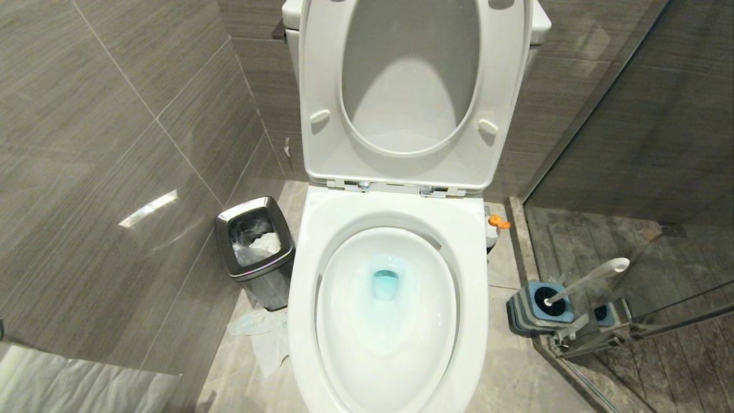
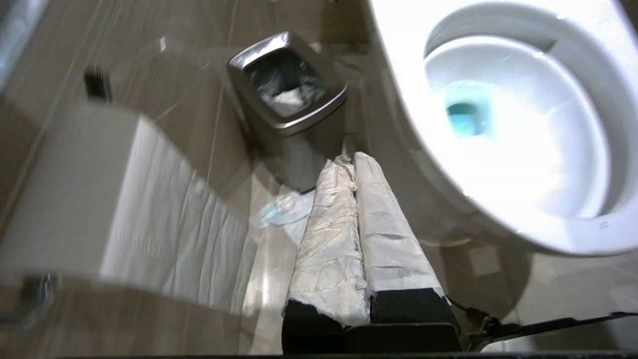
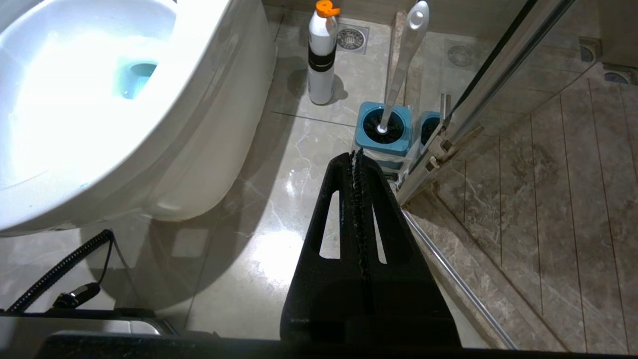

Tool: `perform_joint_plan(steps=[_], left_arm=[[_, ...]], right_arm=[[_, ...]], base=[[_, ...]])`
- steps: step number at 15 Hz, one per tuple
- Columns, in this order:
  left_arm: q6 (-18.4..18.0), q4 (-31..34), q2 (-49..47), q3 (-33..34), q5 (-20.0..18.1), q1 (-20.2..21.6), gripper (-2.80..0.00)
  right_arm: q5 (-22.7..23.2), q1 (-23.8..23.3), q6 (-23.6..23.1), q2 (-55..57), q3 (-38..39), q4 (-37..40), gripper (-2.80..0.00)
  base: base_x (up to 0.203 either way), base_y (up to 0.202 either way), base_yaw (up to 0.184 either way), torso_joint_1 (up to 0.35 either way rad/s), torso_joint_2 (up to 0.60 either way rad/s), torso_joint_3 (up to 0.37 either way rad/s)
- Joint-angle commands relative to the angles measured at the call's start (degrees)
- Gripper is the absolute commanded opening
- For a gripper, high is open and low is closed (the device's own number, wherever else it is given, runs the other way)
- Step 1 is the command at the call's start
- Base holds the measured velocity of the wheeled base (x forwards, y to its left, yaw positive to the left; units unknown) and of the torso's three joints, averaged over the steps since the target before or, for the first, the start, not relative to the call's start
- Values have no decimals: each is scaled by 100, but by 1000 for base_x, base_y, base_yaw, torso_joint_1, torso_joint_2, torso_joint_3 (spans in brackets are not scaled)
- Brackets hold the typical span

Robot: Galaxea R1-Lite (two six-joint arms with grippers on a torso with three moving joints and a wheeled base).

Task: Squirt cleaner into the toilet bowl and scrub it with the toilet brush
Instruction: Flush the toilet

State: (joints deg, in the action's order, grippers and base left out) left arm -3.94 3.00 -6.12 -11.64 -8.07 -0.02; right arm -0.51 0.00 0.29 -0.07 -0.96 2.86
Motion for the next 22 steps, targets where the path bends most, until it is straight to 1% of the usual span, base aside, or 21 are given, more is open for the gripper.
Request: perform_joint_plan(steps=[1,2,4,8,10,13,17,20,22], left_arm=[[4,-6,-1045,-796,-228,-24,-280],[9,-39,-1373,-1118,-329,-32,-280],[14,-302,-1963,-1549,-425,-52,-280],[12,-1124,-3287,-2482,-438,-69,-280],[11,-1358,-3753,-3061,-381,-37,-280],[-6,-1403,-4028,-3470,-320,-25,-280],[3,-1417,-4363,-3676,-358,-44,-280],[15,-1704,-4941,-4026,-358,-60,-280],[16,-1820,-5502,-4411,-339,-88,-280]], right_arm=[[-2,0,6,7,0,4,-280],[-2,0,6,7,0,4,-280],[-2,0,4,7,0,4,-280],[-2,0,6,7,0,4,-280],[-2,0,6,7,0,4,-280],[-2,0,6,7,0,4,-280],[-2,0,6,7,0,4,-280],[-2,-6,6,7,0,4,-280],[-2,-5,6,7,0,4,-280]], base=[[0,0,0,0,0,0],[0,0,0,0,0,0],[0,0,0,0,0,0],[0,0,0,0,0,0],[0,0,0,0,0,0],[0,0,0,0,0,0],[0,0,0,0,0,0],[0,0,0,0,0,0],[0,0,0,0,0,0]])
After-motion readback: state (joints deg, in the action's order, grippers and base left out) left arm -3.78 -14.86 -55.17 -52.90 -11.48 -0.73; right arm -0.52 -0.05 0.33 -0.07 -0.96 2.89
